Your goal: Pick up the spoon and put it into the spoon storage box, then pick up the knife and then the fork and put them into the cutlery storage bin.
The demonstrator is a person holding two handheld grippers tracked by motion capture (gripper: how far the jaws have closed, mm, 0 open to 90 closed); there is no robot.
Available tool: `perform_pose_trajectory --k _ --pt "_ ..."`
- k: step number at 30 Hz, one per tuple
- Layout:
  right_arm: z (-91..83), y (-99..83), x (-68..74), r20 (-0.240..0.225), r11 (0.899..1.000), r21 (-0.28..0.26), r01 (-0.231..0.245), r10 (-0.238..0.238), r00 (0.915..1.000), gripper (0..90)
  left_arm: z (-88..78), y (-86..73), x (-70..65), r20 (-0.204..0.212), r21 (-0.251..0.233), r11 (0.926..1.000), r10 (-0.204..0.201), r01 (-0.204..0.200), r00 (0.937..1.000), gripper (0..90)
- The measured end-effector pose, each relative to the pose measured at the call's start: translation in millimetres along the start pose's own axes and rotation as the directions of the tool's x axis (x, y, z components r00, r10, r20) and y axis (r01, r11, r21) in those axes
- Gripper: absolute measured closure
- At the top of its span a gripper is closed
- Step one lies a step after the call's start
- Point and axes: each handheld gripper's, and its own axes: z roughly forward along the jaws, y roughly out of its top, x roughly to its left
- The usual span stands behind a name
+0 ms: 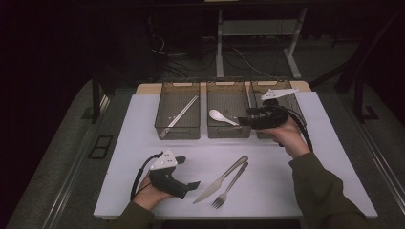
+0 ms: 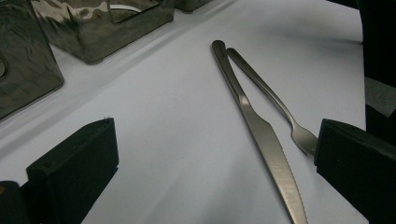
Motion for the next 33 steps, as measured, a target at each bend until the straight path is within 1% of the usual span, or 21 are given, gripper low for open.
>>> perform_pose_trajectory --k 4,9,14,17,22,24,26,27,31,33 --pt "-13.9 -16.0 0.9 0.002 1.0 -0.02 -0.003 0.003 1.0 36.7 0.2 -0.2 0.4 -0.002 0.003 1.0 -0.003 0.003 1.0 0.0" --pt "-29.5 -39.0 4.3 0.004 0.999 -0.032 -0.009 0.009 1.0 36.0 0.2 -0.4 0.3 -0.004 0.005 1.0 -0.004 0.004 1.0 0.0" --pt "-40.5 -59.6 8.1 0.005 1.0 -0.014 -0.001 0.001 1.0 34.4 -0.6 0.0 -0.5 -0.008 0.003 1.0 -0.002 0.002 1.0 0.0" --pt "-45.6 -73.0 10.2 -0.004 1.0 -0.014 -0.011 0.011 0.9999 32.6 -1.3 0.4 -0.6 -0.01 0.002 1.0 0.0 0.0 0.9999 0.0" --pt "-55.7 -90.6 15.1 0.017 1.0 -0.014 0.007 -0.007 0.9998 29.5 -1.8 0.4 -0.6 -0.014 0.0 1.0 -0.001 0.001 0.9999 0.0" --pt "-59.8 -96.6 16.5 0.023 1.0 -0.019 -0.006 0.006 0.9997 28.7 -2.0 0.6 -0.3 -0.013 0.002 1.0 -0.001 0.001 0.9999 0.0" --pt "-63.4 -102.7 18.3 0.029 1.0 -0.024 -0.005 0.006 0.9996 28.1 -2.1 0.1 -0.4 -0.015 0.002 1.0 -0.001 0.001 0.9999 0.0" --pt "-64.9 -105.8 19.0 0.037 1.0 -0.024 -0.006 0.007 0.9993 27.8 -2.1 0.0 0.1 -0.016 0.0 1.0 0.006 -0.006 0.9999 0.0" --pt "-69.2 -119.8 23.5 0.064 0.999 -0.032 -0.014 0.016 0.9978 26.6 -3.0 1.1 -0.4 -0.019 -0.002 1.0 0.001 -0.001 0.9998 0.0" --pt "-70.9 -126.5 25.9 0.071 1.0 -0.024 -0.008 0.009 0.9974 25.9 -2.7 0.9 -0.3 -0.017 0.005 1.0 0.006 -0.006 0.9998 0.0"
